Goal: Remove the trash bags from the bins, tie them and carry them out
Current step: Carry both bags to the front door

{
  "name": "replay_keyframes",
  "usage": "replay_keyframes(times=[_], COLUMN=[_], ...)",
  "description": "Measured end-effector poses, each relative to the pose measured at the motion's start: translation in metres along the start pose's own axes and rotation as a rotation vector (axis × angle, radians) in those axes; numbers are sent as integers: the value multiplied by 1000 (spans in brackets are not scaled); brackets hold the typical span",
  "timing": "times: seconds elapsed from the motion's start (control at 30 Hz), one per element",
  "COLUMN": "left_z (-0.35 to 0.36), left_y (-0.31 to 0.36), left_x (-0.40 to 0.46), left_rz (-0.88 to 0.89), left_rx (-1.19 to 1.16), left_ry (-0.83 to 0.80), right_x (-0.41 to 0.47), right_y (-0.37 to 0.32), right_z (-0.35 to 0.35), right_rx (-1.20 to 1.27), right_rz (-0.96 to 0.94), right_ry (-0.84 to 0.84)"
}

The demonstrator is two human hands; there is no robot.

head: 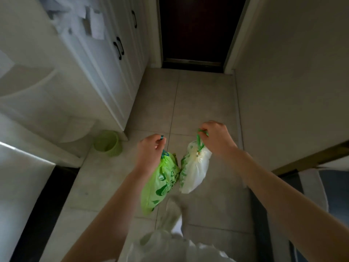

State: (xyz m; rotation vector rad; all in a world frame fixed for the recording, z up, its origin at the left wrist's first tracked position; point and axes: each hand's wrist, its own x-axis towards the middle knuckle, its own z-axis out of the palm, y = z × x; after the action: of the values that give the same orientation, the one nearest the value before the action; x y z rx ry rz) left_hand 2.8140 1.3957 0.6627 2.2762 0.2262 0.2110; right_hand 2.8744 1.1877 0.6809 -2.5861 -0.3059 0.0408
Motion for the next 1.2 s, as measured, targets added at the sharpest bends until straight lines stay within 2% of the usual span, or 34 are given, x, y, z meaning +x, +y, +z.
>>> replay_keyframes(times=[0.3,0.5,0.77,1.2], left_z=[42,81,116,181], left_y=[29,38,47,59], left_x=[212,351,527,804], left_rz=[65,21,19,85], left_rx=[35,41,124,87], left_ry=[-56,-46,30,18], right_x=[206,342,522,808], right_y=[38,75,113,164], right_z=[-25,-32,-56,-76], right_rx=[29,-22,39,3], right_rz=[45,-18,-127,-91], right_ry=[61,87,29,33])
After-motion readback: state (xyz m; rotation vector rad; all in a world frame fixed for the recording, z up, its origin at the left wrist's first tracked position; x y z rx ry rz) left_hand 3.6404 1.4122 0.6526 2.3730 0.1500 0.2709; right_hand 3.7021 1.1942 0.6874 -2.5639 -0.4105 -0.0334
